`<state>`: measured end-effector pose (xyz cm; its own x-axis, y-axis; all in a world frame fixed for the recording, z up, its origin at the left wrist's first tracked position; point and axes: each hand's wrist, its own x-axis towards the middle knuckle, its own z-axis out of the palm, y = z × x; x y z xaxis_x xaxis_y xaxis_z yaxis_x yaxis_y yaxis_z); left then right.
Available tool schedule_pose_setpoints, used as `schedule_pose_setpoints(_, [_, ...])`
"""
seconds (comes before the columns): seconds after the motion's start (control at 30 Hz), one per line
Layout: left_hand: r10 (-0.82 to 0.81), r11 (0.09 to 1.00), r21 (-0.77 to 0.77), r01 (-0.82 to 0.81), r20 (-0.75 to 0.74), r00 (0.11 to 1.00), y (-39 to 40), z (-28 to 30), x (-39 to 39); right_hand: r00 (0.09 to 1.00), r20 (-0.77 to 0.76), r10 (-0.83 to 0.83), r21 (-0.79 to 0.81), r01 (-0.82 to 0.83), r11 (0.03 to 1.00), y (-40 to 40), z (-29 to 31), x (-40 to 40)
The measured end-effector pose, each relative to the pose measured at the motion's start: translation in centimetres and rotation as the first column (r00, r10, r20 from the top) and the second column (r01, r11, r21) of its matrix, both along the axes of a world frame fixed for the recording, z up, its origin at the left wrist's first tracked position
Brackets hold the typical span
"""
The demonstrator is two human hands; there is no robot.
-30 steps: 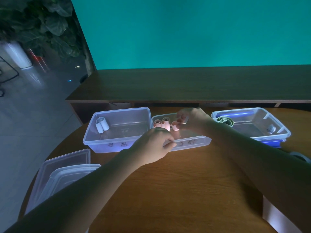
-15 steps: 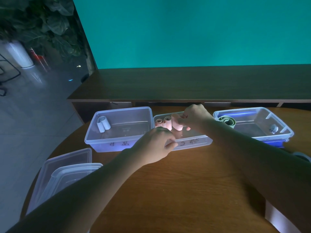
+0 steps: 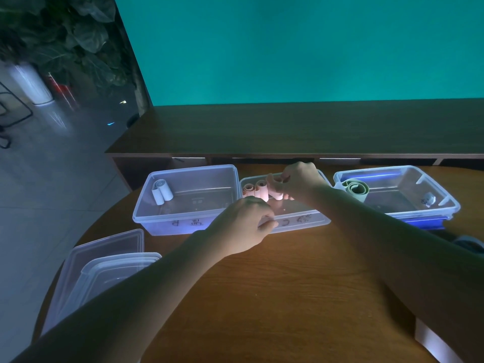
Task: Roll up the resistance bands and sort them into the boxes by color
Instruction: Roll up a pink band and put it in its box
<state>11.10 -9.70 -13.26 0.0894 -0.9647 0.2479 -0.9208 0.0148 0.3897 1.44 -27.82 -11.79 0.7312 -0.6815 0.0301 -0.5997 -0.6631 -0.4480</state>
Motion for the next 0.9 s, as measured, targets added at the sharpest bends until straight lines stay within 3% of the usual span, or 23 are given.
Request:
schedule_pose_setpoints(0.33, [-0.009, 1.0, -0.006, 0.009, 0.002, 1.0, 0.0, -0.1, 0.0, 0.987, 0.136, -0.086, 0.101, 0.073, 0.992, -0.4, -0.8, -0.8])
schedule_pose_setpoints(0.5, [-0.004, 1.0, 0.005, 0.004, 0.002, 1.0, 0.0, 0.0, 0.0, 0.988, 0.127, -0.093, 0.171, 0.071, 0.983, -0.6, -0.6, -1.3])
schedule_pose_setpoints(0.9, [0.024, 1.0, 0.015, -0.024, -0.012, 1.0, -0.1, 0.2, -0.2, 0.993, 0.101, -0.064, 0.163, 0.047, 0.986, -0.2, 0.5, -1.8])
